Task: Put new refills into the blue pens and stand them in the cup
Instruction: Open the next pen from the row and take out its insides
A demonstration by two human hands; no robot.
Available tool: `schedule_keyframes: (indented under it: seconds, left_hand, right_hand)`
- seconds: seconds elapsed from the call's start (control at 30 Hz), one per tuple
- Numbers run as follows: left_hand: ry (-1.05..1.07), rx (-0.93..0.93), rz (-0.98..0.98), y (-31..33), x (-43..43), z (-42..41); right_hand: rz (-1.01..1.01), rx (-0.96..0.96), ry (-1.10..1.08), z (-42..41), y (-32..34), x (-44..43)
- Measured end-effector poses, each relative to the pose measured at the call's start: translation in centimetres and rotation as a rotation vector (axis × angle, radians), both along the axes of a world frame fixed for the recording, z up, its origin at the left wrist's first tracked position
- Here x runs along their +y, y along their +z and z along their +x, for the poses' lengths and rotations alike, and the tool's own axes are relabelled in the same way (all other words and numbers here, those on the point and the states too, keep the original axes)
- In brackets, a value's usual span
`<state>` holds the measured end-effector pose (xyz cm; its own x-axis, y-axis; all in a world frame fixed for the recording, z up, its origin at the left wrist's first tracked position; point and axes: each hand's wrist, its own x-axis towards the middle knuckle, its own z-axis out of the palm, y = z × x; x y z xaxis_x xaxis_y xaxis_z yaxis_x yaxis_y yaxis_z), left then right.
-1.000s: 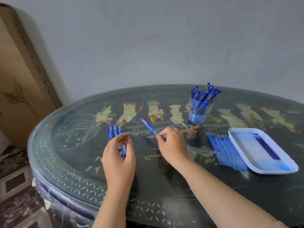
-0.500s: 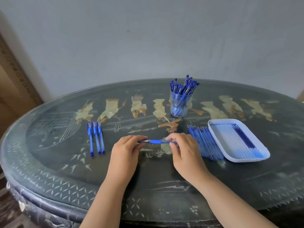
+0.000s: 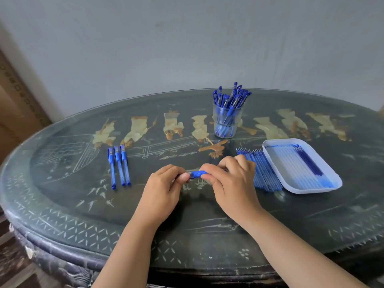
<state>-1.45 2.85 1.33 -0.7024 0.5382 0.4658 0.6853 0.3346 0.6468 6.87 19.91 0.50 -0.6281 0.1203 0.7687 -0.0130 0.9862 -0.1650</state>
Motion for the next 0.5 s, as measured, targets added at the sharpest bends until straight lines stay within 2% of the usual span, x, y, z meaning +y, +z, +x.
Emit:
schedule_keyframes:
  seconds: [0.4, 0.5]
  left_hand:
    - [0.009, -0.302, 0.062, 1.3, -0.1, 1.0]
    - [0.125, -0.484, 0.261, 1.0, -1.2, 0.1]
  right_hand:
    - [0.113, 0.075, 0.011, 0.4, 0.1, -0.6]
    - [-0.038, 0.169, -0.036, 0.3, 0.1, 0.1]
